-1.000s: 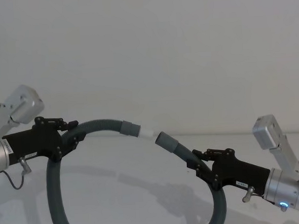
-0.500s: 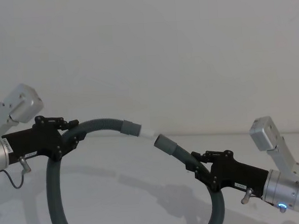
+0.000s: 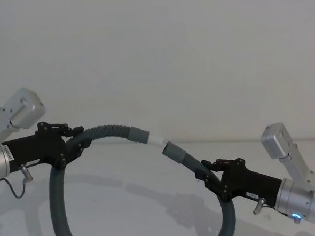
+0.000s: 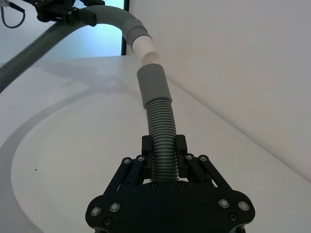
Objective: Use both hands to pick up one end of the pipe from the table, align the ends, and insert them.
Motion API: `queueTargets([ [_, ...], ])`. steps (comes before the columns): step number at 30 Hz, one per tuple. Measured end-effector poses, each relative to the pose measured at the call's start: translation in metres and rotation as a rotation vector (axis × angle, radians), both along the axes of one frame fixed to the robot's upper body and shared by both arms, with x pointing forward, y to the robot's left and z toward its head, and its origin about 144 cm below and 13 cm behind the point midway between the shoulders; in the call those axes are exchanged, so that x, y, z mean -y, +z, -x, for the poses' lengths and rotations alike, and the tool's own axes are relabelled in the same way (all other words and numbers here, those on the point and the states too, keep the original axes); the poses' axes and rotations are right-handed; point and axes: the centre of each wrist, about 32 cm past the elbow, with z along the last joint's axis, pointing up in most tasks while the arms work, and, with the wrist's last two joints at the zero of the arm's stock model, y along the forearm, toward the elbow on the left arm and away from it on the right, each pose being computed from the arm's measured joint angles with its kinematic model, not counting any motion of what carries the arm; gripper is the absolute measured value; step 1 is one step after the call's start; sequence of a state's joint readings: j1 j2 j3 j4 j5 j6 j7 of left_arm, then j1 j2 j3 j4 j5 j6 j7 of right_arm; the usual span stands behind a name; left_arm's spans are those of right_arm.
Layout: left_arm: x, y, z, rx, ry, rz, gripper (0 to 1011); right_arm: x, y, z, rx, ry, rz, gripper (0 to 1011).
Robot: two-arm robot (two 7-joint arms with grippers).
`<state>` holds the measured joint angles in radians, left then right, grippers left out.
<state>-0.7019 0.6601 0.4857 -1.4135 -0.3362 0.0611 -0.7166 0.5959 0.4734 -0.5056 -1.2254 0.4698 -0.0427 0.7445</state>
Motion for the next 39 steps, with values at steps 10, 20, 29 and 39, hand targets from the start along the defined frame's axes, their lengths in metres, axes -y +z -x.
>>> queueTargets([
  [10, -0.0001, -0.0016, -0.0021, -0.006, -0.007, 0.005, 288, -0.0014, 0.0003, -0.0020, -0.001, -0.005, 0.003, 253],
  [20, -0.0006, -0.0035, -0.0044, -0.012, -0.012, 0.011, 288, -0.0034, 0.0002, -0.0040, -0.002, -0.007, 0.003, 253],
  [29, -0.0013, -0.0046, -0.0064, -0.016, -0.011, 0.013, 288, -0.0043, 0.0001, -0.0055, 0.000, -0.009, 0.000, 253],
  [39, -0.0020, -0.0057, -0.0074, -0.020, -0.008, 0.014, 288, -0.0041, -0.0002, -0.0069, 0.002, -0.012, -0.002, 255],
])
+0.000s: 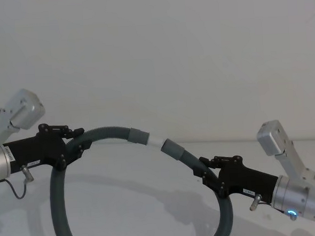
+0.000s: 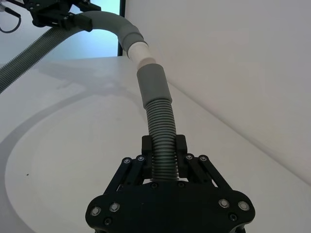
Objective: Use both hands to pick up one end of the pipe from the table, align the ends, and insert them.
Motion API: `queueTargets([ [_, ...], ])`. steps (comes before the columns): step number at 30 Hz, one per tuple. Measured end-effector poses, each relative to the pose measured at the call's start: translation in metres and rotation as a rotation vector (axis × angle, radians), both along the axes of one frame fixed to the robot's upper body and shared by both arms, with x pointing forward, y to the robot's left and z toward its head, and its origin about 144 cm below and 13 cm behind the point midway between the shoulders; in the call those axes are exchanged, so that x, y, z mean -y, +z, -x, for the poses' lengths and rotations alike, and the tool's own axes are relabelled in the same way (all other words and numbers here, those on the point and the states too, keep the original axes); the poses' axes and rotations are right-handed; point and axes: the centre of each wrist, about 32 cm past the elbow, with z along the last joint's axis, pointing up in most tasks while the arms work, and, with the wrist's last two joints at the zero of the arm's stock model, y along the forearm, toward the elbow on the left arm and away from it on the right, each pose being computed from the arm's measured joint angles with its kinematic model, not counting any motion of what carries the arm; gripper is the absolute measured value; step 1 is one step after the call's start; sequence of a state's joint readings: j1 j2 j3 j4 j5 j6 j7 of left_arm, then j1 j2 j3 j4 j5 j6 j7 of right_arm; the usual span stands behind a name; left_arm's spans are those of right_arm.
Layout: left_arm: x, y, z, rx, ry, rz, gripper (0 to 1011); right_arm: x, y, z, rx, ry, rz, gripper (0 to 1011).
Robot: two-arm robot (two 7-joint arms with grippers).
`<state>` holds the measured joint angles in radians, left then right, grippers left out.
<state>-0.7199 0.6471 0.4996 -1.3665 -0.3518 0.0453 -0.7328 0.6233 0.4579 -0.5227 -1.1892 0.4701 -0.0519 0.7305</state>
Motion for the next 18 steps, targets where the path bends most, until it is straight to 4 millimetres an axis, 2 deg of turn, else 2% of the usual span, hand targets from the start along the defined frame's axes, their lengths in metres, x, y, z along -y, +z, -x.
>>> queueTargets([
  [18, 0.0001, -0.0018, -0.0031, -0.007, 0.004, -0.007, 288, 0.0016, -0.0002, -0.0004, 0.012, 0.004, -0.005, 253],
])
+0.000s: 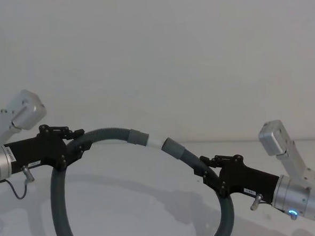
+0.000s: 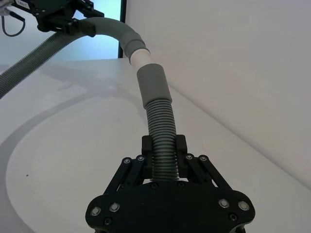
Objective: Use both hands to pick up one end of the pipe from the table, align the ends, and insert them.
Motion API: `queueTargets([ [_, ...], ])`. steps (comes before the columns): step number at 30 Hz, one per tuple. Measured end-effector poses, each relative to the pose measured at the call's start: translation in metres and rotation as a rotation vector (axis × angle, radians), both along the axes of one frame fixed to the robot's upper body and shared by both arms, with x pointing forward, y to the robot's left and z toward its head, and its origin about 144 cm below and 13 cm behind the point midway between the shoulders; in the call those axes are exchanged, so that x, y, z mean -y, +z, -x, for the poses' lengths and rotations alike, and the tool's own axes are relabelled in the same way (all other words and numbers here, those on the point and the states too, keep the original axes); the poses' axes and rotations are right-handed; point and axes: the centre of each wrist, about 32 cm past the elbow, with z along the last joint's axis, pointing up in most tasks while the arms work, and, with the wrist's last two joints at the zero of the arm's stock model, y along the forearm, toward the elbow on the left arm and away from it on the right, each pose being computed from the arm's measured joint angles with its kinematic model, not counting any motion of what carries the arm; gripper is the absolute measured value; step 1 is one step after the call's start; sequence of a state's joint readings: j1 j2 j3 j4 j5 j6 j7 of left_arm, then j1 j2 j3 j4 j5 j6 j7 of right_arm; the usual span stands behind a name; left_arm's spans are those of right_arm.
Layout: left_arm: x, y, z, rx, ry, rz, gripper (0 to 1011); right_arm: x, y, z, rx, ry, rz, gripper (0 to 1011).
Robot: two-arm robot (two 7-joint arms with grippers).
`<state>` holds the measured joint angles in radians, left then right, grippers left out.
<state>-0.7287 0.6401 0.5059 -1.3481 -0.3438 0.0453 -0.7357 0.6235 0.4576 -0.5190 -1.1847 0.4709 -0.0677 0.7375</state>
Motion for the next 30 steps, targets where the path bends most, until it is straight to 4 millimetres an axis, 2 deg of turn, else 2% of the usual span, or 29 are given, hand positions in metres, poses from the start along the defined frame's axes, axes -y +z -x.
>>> queueTargets([
  [30, 0.0025, -0.0009, -0.0020, 0.010, -0.007, 0.002, 288, 0.0002, -0.0033, 0.0039, 0.000, 0.014, 0.002, 251],
])
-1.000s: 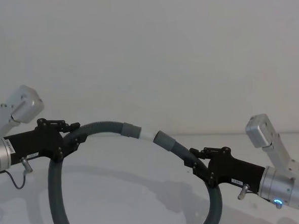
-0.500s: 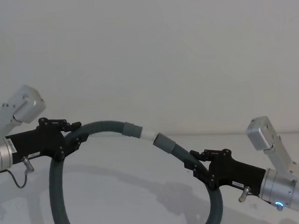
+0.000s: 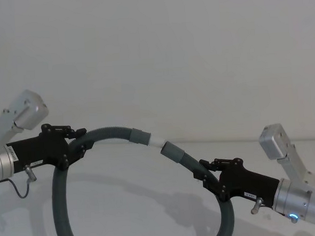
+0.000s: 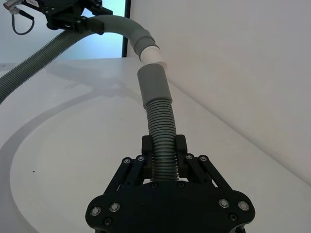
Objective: Use both hands to pick up one end of the pipe from the table, align the ends, and insert them.
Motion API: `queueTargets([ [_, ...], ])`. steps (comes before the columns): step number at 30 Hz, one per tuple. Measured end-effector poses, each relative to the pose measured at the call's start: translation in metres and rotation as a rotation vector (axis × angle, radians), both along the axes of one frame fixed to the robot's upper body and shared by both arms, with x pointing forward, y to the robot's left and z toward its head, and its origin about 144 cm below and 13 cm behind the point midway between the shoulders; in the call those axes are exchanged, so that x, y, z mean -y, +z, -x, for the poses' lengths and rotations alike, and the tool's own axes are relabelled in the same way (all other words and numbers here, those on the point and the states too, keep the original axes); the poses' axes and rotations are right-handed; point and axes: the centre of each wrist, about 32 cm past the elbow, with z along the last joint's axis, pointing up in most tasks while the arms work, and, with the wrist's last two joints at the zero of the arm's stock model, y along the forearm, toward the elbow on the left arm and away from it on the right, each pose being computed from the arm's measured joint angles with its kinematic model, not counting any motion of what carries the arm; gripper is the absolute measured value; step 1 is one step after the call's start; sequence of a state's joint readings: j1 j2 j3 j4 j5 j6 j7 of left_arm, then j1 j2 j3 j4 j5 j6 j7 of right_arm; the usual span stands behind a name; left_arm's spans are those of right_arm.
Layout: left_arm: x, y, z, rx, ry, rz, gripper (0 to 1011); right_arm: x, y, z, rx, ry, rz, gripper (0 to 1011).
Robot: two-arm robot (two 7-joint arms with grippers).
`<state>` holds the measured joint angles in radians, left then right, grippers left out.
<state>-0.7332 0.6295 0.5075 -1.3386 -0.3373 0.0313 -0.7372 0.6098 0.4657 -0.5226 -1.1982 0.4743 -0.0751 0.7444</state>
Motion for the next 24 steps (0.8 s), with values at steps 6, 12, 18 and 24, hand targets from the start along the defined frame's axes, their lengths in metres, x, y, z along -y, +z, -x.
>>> queueTargets([
  [6, 0.0003, -0.0006, 0.0004, -0.002, -0.002, 0.003, 288, -0.0007, 0.0000, -0.0001, 0.000, 0.000, 0.001, 251],
  [12, 0.0004, -0.0009, 0.0009, -0.004, -0.006, 0.006, 288, -0.0010, 0.0001, -0.0007, -0.001, -0.002, 0.003, 251],
  [18, 0.0004, -0.0014, 0.0012, -0.006, -0.009, 0.008, 288, -0.0014, 0.0003, -0.0015, -0.003, -0.005, 0.005, 251],
  [24, 0.0002, -0.0017, 0.0017, -0.008, -0.012, 0.009, 288, -0.0017, 0.0007, -0.0027, -0.006, -0.009, 0.008, 251],
])
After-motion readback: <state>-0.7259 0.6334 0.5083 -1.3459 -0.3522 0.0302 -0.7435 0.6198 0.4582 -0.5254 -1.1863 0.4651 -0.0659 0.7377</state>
